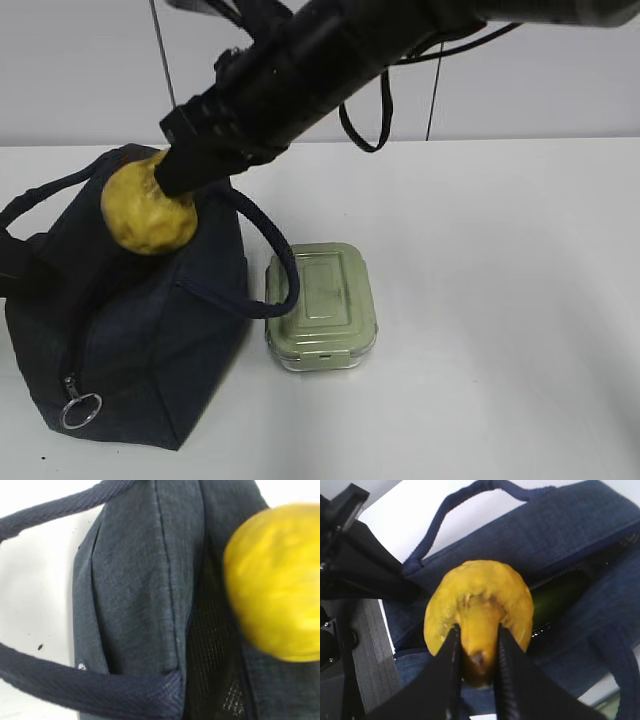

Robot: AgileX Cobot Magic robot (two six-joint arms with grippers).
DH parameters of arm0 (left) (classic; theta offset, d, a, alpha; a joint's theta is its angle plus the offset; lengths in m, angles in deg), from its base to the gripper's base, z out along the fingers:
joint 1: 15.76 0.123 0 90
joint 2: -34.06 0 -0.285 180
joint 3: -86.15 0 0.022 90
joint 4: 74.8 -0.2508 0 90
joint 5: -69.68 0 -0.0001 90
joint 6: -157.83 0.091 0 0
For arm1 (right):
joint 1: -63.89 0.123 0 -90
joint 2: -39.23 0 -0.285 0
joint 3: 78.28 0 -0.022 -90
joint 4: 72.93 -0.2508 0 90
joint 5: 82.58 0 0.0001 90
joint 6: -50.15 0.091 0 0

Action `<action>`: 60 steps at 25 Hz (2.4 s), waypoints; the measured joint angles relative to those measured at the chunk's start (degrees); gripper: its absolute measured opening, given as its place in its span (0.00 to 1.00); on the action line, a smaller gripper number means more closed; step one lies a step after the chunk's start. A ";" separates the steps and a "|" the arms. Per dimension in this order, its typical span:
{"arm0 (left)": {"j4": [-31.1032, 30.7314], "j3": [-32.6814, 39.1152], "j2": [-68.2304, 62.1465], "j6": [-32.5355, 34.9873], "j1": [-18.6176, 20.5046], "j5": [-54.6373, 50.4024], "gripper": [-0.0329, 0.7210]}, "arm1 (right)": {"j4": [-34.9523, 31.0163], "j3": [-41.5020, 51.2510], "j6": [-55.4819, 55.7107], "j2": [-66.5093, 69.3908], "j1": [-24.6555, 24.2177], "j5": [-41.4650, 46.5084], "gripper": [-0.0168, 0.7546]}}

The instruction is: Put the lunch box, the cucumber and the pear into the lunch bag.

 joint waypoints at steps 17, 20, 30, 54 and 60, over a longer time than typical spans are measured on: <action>-0.07 -0.05 0.00 0.00 0.00 -0.53 0.02 | 3.91 -2.00 8.78 -1.64 -6.01 2.87 0.69; -0.07 -0.05 0.00 0.00 0.00 -0.64 0.02 | 8.74 -1.04 13.75 -2.09 -11.29 3.37 0.69; -0.07 -0.05 0.00 0.05 0.00 -0.75 0.02 | 5.80 16.63 12.44 -0.07 -22.56 2.78 0.69; -0.07 -0.05 0.00 0.10 0.00 -0.59 0.02 | -14.56 17.23 -4.50 13.62 -23.47 5.15 0.78; -0.07 -0.05 0.00 0.10 0.00 -0.34 0.02 | -16.52 17.23 -5.55 15.75 -23.47 6.98 0.62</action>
